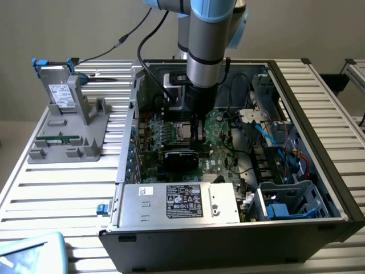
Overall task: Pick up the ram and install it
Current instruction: 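Insert the ram into the slot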
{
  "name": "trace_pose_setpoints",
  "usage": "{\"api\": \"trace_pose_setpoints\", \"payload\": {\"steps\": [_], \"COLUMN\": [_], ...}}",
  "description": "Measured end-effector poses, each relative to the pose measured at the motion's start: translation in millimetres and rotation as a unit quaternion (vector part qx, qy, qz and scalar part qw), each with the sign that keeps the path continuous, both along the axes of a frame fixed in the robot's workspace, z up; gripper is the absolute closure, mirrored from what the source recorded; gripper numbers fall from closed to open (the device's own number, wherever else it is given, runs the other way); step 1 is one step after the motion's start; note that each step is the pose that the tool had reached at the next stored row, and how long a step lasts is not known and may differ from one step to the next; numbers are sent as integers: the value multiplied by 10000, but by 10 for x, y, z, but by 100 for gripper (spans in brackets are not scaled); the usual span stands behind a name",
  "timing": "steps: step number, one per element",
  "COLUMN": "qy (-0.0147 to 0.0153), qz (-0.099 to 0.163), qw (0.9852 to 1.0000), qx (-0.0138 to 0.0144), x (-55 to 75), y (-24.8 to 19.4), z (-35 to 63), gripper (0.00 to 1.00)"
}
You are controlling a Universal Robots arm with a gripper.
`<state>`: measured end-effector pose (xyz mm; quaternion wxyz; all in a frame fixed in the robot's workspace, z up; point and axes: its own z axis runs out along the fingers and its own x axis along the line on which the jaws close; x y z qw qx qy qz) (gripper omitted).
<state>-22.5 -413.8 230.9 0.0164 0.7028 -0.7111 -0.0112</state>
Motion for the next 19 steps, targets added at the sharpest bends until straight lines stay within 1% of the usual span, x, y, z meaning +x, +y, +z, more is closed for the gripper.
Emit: {"api": "trace_pose_setpoints", "payload": {"steps": [15,16,17,19], "qy": [0,0,0,0], "qz": [1,1,1,1], "qw": [10000,10000,10000,10000], "qx": [0,0,0,0], "x": [0,-1,-1,-1], "y": [0,0,0,0], "z": [0,0,0,0], "gripper": [87,80,80,67]}}
